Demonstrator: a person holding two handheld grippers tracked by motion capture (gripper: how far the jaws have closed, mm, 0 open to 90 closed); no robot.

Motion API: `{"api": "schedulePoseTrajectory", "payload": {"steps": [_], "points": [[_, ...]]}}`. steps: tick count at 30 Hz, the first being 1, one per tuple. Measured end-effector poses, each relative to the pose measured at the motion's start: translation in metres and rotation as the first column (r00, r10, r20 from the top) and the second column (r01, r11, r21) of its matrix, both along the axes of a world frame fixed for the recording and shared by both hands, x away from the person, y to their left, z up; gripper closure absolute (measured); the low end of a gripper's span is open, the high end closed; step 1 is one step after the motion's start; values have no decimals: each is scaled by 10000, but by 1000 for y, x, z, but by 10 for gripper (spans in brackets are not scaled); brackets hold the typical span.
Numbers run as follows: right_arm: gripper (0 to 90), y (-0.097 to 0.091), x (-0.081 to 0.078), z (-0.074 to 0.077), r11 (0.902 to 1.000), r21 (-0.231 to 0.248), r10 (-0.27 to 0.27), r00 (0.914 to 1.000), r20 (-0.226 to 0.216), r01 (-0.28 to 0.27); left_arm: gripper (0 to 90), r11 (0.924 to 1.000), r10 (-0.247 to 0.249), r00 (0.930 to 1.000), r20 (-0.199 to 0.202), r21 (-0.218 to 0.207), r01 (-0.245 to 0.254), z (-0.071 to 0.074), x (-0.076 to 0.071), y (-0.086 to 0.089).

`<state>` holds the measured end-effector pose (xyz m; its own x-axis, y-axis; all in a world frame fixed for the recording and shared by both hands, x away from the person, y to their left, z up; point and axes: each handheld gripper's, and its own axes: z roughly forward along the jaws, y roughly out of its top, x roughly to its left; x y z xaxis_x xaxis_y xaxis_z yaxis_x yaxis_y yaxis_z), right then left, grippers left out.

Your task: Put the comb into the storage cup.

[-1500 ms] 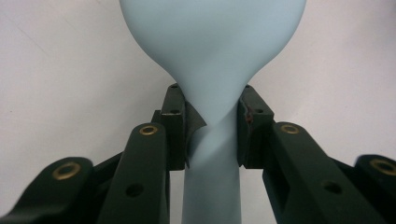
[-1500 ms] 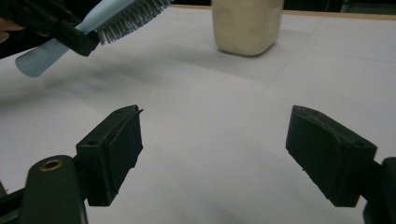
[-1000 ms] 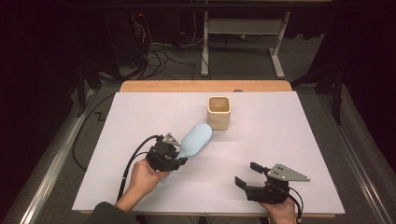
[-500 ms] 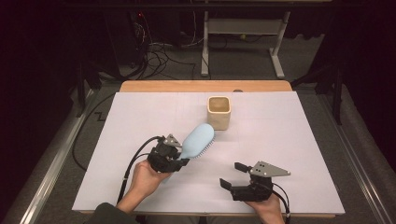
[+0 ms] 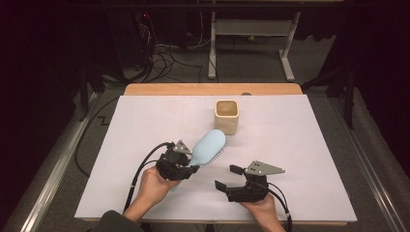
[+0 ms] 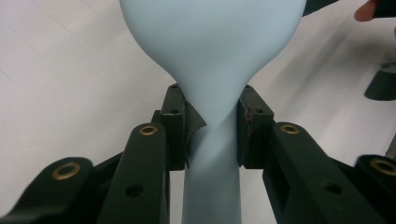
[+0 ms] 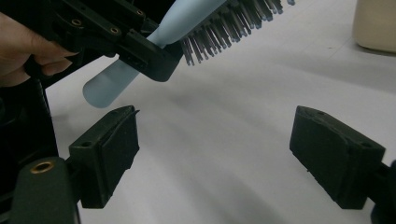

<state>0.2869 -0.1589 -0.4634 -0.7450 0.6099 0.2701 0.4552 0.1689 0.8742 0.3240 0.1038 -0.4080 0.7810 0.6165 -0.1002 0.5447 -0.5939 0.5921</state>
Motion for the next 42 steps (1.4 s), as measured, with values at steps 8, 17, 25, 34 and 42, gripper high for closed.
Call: {"api": "schedulePoseTrajectory", "payload": {"steps": [8,17,25,34,42], "points": [[161,16,9,-1,9999,3,111,9997,-205,-111,695,9998,-143,9998,121,127,142,0,-3,-7],[177,18,16,2,9994,301,-182,9989,-443,195,695,9993,-305,9995,101,226,303,-2,-5,-13],[185,21,20,9,9983,513,-234,9984,-522,261,695,9990,-406,9991,120,190,403,-3,-7,-18],[189,28,26,13,9972,559,-443,9957,-811,489,695,9985,-485,9986,189,251,480,-3,-9,-21],[190,34,31,13,9958,586,-653,9941,-868,705,695,9985,-480,9985,261,269,473,-4,-9,-22]]}}
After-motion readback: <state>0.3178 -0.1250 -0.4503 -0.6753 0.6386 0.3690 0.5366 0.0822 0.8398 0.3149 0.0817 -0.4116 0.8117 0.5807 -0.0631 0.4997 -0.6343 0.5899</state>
